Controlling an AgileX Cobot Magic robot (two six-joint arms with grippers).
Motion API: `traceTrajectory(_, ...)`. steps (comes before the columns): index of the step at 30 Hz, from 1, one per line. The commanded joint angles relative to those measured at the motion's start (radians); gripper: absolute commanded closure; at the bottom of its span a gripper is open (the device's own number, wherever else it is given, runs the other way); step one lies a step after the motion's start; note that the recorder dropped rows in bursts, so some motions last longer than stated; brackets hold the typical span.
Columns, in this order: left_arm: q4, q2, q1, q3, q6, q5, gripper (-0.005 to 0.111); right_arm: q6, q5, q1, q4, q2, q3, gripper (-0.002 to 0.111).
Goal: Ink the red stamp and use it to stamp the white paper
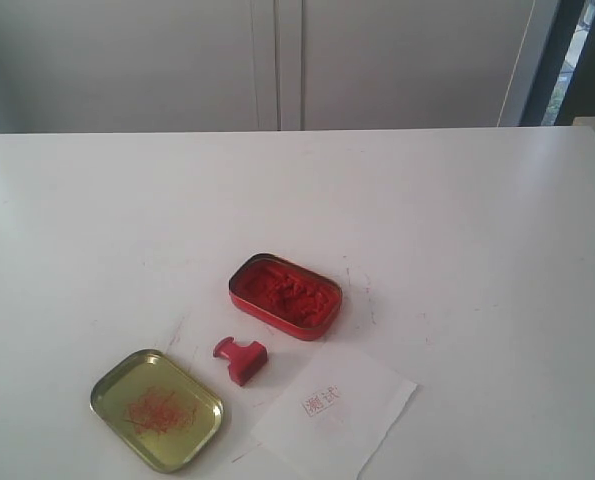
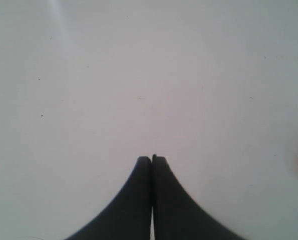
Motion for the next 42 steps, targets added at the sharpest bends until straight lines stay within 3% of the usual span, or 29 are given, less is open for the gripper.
traceTrajectory(1,-0.004,-0.004,0.004,0.005,0.0,-0.004,0.107,-0.002,-0.006,0.003,-0.008,-0.006,0.003,0.108)
traceTrajectory(14,-0.004,-0.004,-0.001,0.005,0.0,-0.004,0.107,-0.002,-0.006,0.003,-0.008,-0.006,0.003,0.108)
traceTrajectory(22,-0.004,-0.004,-0.057,0.005,0.0,-0.004,0.107,-0.002,-0.006,0.003,-0.008,-0.006,0.003,0.108)
traceTrajectory(42,-0.004,-0.004,-0.057,0.005,0.0,-0.004,0.107,-0.002,-0.006,0.003,-0.008,-0.006,0.003,0.108)
